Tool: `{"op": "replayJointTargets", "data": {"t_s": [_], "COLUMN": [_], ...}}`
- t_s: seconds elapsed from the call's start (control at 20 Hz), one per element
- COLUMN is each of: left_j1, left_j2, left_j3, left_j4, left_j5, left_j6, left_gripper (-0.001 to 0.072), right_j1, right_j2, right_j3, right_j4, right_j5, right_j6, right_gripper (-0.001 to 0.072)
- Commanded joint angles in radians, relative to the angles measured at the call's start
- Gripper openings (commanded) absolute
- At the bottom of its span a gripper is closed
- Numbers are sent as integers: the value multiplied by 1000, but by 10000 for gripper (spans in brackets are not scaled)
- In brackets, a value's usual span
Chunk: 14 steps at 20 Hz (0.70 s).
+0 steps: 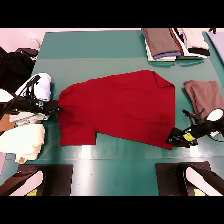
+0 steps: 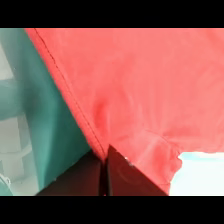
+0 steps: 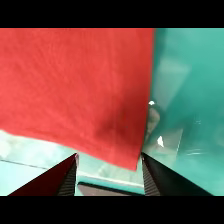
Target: Fold the shirts.
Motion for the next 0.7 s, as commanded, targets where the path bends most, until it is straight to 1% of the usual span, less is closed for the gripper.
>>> {"op": "replayJointTargets", "data": {"t_s": [0.0,0.1,0.15,0.2,0.25,0.3,0.45,0.55,0.65], "left_j1": [0,0,0,0,0,0,0,0,0], "left_j2": [1,1,1,1,1,8,97,183,254], "left_j3": [1,1,1,1,3,6,80,197,368], "left_j4": [-1,-1,-2,-2,-2,-3,-3,-3,-2], "left_j5": [-15,-15,-15,-15,-20,-23,-28,-42,-46], "left_j6": [6,6,6,6,7,8,4,-13,-25], "left_gripper": [25,25,24,24,24,24,24,24,24], "right_j1": [77,103,119,135,154,168,192,187,171], "right_j2": [-52,-55,-44,-25,5,43,171,252,315], "right_j3": [0,0,0,0,0,3,111,276,498], "right_j4": [-19,-22,-22,-22,-21,-18,-13,-13,-14], "right_j5": [-53,-76,-95,-111,-129,-144,-121,-110,-121], "right_j6": [50,53,51,49,49,47,24,24,24], "right_gripper": [445,428,315,143,53,19,20,20,20]}}
